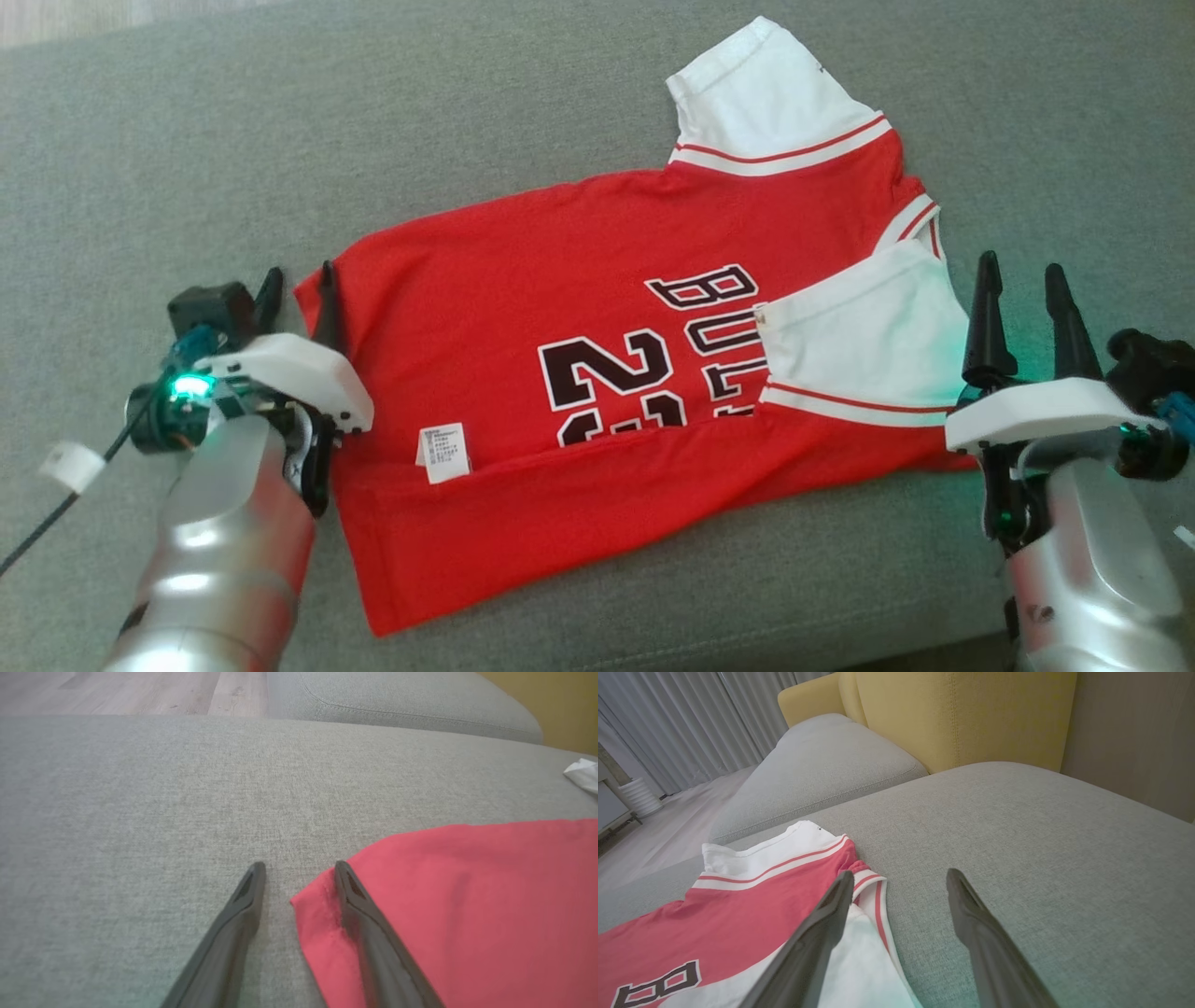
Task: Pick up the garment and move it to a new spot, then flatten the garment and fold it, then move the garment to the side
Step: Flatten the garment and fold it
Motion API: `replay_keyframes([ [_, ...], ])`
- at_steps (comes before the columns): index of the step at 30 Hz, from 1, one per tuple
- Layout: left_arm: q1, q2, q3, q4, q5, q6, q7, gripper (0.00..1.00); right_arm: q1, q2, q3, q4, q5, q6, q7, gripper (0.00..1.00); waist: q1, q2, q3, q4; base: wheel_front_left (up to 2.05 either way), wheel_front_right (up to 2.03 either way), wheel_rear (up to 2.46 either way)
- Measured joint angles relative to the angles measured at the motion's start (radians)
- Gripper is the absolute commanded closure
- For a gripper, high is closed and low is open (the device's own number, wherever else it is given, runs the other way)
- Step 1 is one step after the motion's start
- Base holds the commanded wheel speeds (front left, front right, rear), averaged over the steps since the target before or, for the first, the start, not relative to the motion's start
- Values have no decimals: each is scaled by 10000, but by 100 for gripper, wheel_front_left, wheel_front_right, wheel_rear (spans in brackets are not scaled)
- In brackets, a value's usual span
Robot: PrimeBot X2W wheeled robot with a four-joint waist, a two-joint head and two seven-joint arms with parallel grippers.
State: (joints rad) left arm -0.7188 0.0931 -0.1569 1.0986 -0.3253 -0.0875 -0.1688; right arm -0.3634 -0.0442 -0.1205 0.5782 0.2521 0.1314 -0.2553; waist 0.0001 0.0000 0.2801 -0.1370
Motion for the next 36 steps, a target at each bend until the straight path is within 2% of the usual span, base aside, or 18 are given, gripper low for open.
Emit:
replay_keyframes([
  [1,-81,19,-65,121,82,-6,-8,45,0,0,-6,-17,-69,0,0,0,0,0,1,11,0,0,0],
  [2,-187,13,-84,267,92,-10,-10,55,-2,0,-13,-31,-105,0,0,0,0,0,-5,28,0,0,0],
  [3,-265,0,-151,360,98,-21,-10,81,-8,0,-13,-44,-136,0,0,0,-1,0,-5,55,0,0,0],
  [4,-334,-31,-259,466,115,-65,-12,100,-25,0,-8,-48,-151,0,0,0,-1,0,-8,84,0,0,0],
  [9,-429,-167,-665,633,201,-222,-307,100,-540,-21,92,-19,-416,0,0,0,-1,0,-1,317,0,0,0],
  [13,-454,-151,-740,186,533,209,-750,100,-1515,-288,305,320,-648,0,46,0,0,0,61,568,0,0,0],
  [15,-571,-150,-798,-339,686,268,-798,100,-2173,-481,433,621,-800,0,311,0,0,0,129,728,0,0,0],
  [19,-632,-180,-838,-1923,972,305,-807,100,-3607,-872,556,1419,-1166,0,1062,0,0,0,372,1111,0,0,0],
  [23,-562,-284,-915,-2771,1114,263,-842,100,-4895,-1304,525,2428,-1494,0,2010,0,0,0,720,1573,0,0,0],
  [30,-521,-546,-1354,-3264,1243,-23,-849,100,-6575,-1967,500,3948,-2128,0,3707,0,1,0,1499,2395,0,0,0],
  [36,-549,-692,-1760,-3429,1081,-157,-849,100,-7255,-2464,470,4863,-2773,0,4529,0,1,0,2067,3023,0,0,0],
])
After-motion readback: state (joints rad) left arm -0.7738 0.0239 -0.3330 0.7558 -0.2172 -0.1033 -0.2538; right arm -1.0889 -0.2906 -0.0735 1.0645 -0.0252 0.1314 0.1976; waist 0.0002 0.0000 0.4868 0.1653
